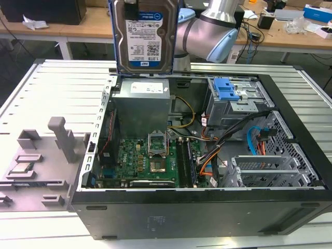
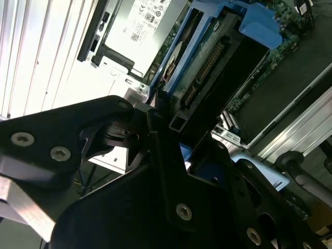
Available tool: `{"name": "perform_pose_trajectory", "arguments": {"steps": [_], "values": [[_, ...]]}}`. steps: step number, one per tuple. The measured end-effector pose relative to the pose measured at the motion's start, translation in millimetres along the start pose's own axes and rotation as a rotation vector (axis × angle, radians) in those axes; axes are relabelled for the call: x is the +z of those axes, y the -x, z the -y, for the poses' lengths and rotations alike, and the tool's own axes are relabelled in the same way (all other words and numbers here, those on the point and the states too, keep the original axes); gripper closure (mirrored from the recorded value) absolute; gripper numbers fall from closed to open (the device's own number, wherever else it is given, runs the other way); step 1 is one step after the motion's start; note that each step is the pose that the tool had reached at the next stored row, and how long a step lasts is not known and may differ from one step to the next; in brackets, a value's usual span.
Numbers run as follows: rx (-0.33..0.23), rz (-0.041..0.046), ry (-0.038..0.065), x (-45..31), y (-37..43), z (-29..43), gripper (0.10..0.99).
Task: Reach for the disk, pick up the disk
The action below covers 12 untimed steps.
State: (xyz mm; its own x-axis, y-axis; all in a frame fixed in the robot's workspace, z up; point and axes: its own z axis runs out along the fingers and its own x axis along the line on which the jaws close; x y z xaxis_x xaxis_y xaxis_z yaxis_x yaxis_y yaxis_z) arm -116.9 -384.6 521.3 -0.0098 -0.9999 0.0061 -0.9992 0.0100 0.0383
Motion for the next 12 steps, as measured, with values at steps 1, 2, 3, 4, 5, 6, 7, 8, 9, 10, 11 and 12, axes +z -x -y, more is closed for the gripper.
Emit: {"name": "perform_pose_trajectory", "arguments": {"steps": [1,2,3,4,5,6,7,8,9,10,11,12], "values": [[0.000,0.0000,0.000,-0.1,0.1,2.0,0.718],[0.000,0.0000,0.000,-0.2,0.1,4.6,0.718],[0.000,0.0000,0.000,-0.3,0.2,8.8,0.718],[0.000,0.0000,0.000,-0.4,0.2,11.3,0.718],[0.000,0.0000,0.000,-0.6,0.4,15.9,0.718],[0.000,0.0000,0.000,-0.8,0.4,20.8,0.718],[0.000,0.0000,0.000,-0.9,0.5,23.2,0.718],[0.000,0.0000,0.000,-1.0,0.5,25.2,0.718],[0.000,0.0000,0.000,-1.0,0.5,26.8,0.718],[0.000,0.0000,0.000,-1.1,0.6,28.7,0.718],[0.000,0.0000,0.000,-1.1,0.6,31.6,0.718],[0.000,0.0000,0.000,-1.1,0.6,33.4,0.718]]}}
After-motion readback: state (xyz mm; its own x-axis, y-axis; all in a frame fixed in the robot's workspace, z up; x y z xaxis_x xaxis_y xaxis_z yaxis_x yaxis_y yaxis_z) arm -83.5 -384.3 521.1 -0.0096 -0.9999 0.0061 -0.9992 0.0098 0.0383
